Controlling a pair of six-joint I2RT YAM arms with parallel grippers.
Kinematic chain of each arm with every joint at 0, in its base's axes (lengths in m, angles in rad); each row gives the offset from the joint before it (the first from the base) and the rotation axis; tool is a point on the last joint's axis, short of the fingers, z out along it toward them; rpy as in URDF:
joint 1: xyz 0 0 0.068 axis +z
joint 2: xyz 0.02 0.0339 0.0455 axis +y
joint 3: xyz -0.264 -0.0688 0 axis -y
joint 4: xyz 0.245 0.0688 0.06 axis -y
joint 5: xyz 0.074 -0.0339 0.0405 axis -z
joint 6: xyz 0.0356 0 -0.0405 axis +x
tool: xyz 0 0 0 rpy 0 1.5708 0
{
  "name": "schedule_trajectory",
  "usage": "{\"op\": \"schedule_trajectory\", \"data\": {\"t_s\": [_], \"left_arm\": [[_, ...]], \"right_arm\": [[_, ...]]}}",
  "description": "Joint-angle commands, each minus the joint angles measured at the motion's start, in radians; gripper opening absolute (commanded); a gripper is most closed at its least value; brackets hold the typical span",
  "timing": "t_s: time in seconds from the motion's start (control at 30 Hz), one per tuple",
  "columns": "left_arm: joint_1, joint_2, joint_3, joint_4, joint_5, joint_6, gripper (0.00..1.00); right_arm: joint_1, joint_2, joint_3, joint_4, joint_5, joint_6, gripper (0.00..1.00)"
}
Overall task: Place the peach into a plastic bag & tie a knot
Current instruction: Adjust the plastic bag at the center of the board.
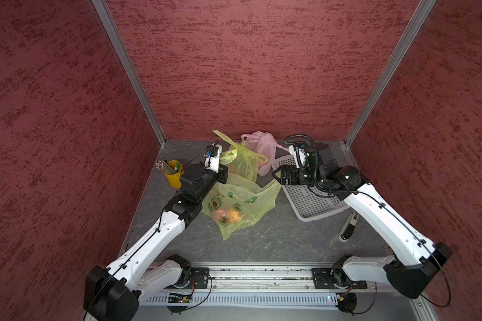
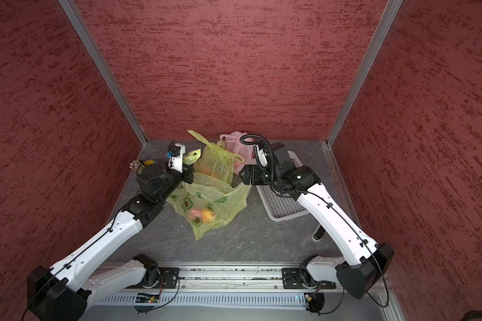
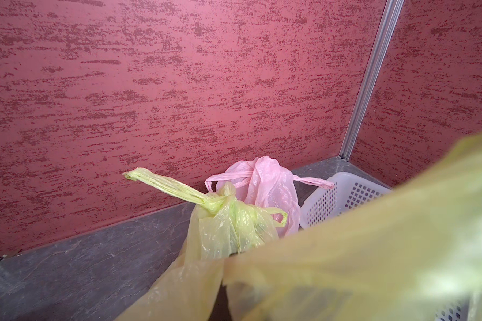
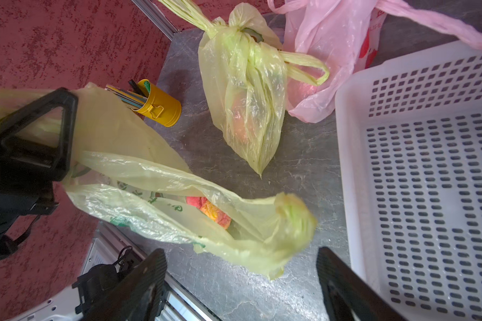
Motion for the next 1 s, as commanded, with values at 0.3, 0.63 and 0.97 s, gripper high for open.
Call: {"op": "schedule_trajectory", "data": {"t_s": [0.3, 0.63, 0.97], "left_arm": [[0.016, -0.029, 0.038, -0.142, 0.048, -0.053, 0.00], [0.035, 0.030, 0.091, -0.340, 0.532, -0.447, 0.00], [0.003, 0.127, 0.002, -0.105, 0.592, -0.620, 0.00]], "right_arm": [[0.003, 0.075, 0.051, 0.173, -0.005, -0.055, 0.03], [0.003, 0.163, 0.307, 0.294, -0.077, -0.303, 0.00], [0.057, 0.065, -0.018, 0.665, -0.571, -0.193, 0.00]]}}
